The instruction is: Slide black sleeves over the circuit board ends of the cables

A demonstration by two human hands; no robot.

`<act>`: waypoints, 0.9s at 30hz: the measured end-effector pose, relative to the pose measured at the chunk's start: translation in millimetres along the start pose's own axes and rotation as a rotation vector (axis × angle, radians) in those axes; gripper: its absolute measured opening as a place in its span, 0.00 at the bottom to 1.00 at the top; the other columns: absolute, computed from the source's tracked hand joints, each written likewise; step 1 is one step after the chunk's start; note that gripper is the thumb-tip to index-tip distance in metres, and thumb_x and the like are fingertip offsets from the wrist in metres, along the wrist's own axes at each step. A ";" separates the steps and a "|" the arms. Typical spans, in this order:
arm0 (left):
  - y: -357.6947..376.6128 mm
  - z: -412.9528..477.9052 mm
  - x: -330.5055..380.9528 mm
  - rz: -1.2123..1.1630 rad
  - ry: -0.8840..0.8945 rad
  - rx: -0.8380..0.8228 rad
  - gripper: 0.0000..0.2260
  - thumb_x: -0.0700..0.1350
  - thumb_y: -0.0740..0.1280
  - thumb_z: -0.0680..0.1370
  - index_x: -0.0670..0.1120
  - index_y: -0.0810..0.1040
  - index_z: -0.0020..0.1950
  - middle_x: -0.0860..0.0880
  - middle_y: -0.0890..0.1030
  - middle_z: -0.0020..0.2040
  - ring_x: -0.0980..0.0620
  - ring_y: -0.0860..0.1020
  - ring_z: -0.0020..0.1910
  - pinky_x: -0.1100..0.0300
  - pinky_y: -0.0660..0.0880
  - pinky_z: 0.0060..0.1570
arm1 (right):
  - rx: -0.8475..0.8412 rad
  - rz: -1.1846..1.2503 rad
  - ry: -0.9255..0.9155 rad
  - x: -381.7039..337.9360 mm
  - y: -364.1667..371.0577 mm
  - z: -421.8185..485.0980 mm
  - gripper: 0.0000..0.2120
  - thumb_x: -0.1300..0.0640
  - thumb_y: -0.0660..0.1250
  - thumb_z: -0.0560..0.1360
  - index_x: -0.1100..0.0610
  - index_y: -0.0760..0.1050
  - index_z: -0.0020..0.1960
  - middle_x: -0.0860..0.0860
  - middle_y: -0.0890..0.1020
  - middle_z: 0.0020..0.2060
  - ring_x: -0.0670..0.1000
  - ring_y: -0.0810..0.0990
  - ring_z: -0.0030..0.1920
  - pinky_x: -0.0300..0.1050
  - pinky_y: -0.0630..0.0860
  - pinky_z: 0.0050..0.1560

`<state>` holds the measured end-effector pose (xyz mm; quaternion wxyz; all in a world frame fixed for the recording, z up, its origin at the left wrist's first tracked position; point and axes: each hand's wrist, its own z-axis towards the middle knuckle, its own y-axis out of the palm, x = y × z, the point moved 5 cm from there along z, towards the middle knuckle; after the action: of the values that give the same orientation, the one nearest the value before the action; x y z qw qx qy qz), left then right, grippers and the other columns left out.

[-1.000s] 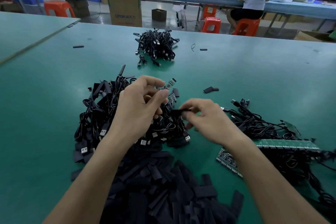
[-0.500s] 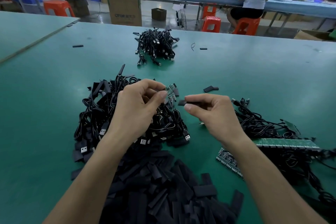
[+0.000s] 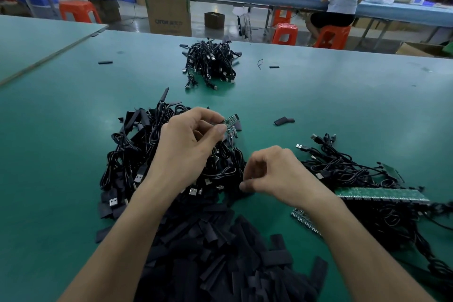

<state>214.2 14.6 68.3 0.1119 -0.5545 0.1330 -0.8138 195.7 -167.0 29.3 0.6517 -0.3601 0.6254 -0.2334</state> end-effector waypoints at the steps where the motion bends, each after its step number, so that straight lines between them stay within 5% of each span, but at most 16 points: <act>1: 0.3 0.0 -0.1 0.001 -0.002 -0.003 0.05 0.46 0.73 0.78 0.56 0.81 0.46 0.50 0.84 0.38 0.43 0.80 0.37 0.43 0.79 0.42 | -0.107 -0.032 0.011 -1.5 4.0 -1.4 0.08 0.55 0.81 0.65 0.49 0.81 0.35 0.46 0.82 0.30 0.39 0.77 0.29 0.33 0.73 0.32; 5: 0.7 0.0 -0.2 0.000 -0.002 -0.016 0.05 0.46 0.72 0.78 0.57 0.81 0.46 0.52 0.84 0.38 0.41 0.80 0.38 0.42 0.79 0.42 | -0.428 -0.234 0.109 0.2 23.9 -11.8 0.12 0.51 0.82 0.61 0.48 0.81 0.39 0.43 0.82 0.34 0.44 0.81 0.35 0.44 0.81 0.37; 14: 0.6 1.0 -1.7 -0.004 -0.009 -0.013 0.06 0.46 0.72 0.78 0.57 0.80 0.45 0.53 0.85 0.38 0.41 0.80 0.38 0.41 0.79 0.43 | -0.500 -0.283 0.191 -1.7 46.4 -15.6 0.19 0.60 0.76 0.67 0.49 0.76 0.55 0.51 0.82 0.49 0.56 0.84 0.47 0.47 0.81 0.43; 20: 0.4 1.0 -2.1 0.000 -0.006 -0.018 0.05 0.46 0.72 0.78 0.57 0.81 0.45 0.53 0.85 0.38 0.40 0.80 0.37 0.42 0.80 0.43 | -0.388 -0.210 0.118 -9.8 28.0 -5.4 0.08 0.58 0.76 0.70 0.48 0.81 0.45 0.44 0.81 0.36 0.45 0.79 0.36 0.37 0.74 0.34; 24: 0.7 1.3 -2.2 -0.001 -0.008 -0.025 0.04 0.46 0.72 0.78 0.56 0.81 0.46 0.51 0.84 0.38 0.40 0.80 0.38 0.42 0.79 0.43 | -0.255 -0.146 0.095 -9.3 12.2 0.0 0.11 0.53 0.81 0.66 0.50 0.78 0.38 0.45 0.80 0.35 0.47 0.78 0.35 0.44 0.79 0.36; 27: 1.2 1.5 -2.7 -0.007 -0.012 -0.029 0.04 0.47 0.72 0.78 0.57 0.81 0.46 0.51 0.84 0.39 0.40 0.80 0.39 0.42 0.79 0.44 | -0.188 -0.119 0.076 -6.1 10.3 0.3 0.16 0.49 0.83 0.62 0.52 0.76 0.36 0.46 0.78 0.31 0.46 0.73 0.30 0.38 0.71 0.28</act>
<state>216.6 14.2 66.0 0.1020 -0.5614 0.1423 -0.8088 193.8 -155.8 25.4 0.5760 -0.4470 0.6461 -0.2258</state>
